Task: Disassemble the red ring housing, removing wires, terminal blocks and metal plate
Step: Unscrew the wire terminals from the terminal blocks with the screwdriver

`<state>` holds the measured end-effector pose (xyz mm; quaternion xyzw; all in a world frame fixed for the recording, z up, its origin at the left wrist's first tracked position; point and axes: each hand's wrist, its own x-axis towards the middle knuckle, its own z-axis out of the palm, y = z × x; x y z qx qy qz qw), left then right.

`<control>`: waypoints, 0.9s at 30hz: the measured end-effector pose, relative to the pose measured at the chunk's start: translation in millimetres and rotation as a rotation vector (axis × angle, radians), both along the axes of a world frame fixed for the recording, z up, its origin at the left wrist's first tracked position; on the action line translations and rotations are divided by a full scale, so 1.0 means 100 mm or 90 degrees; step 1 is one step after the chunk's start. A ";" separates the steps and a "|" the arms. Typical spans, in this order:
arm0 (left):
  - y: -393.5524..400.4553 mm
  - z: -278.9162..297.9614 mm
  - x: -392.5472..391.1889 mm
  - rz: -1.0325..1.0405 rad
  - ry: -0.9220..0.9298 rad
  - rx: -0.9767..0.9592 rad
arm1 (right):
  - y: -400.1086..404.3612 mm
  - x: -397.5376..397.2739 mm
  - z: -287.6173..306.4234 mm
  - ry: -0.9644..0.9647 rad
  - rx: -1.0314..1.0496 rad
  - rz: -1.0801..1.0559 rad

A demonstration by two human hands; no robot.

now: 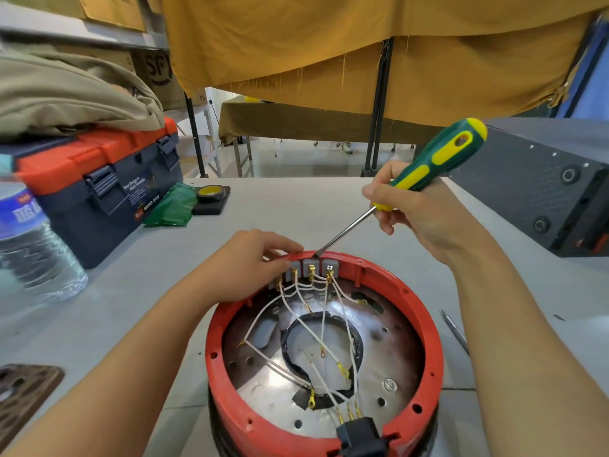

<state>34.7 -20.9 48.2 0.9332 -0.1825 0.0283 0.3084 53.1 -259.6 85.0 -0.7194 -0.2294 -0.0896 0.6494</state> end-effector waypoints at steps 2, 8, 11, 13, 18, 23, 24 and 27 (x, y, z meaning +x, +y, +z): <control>0.00 -0.01 -0.01 0.005 -0.010 0.011 | 0.00 -0.01 0.01 -0.003 -0.021 0.008; 0.03 -0.02 0.05 -0.010 0.010 0.006 | -0.01 -0.03 0.03 -0.007 -0.023 0.007; 0.03 -0.03 0.06 -0.021 0.000 0.003 | -0.01 -0.03 0.03 -0.009 -0.032 -0.001; 0.03 -0.04 0.07 -0.033 -0.006 0.004 | -0.01 -0.03 0.03 -0.012 -0.046 -0.007; 0.00 0.00 0.13 -0.094 0.031 0.004 | -0.05 -0.04 0.03 -0.012 -0.086 -0.010; -0.06 0.04 0.20 -0.135 0.045 0.023 | -0.08 -0.05 0.05 -0.014 -0.104 0.009; -0.07 0.04 0.22 -0.139 0.043 0.022 | -0.09 -0.05 0.06 -0.017 -0.110 0.012; -0.09 0.03 0.25 -0.158 0.037 0.026 | -0.10 -0.06 0.06 -0.020 -0.116 0.009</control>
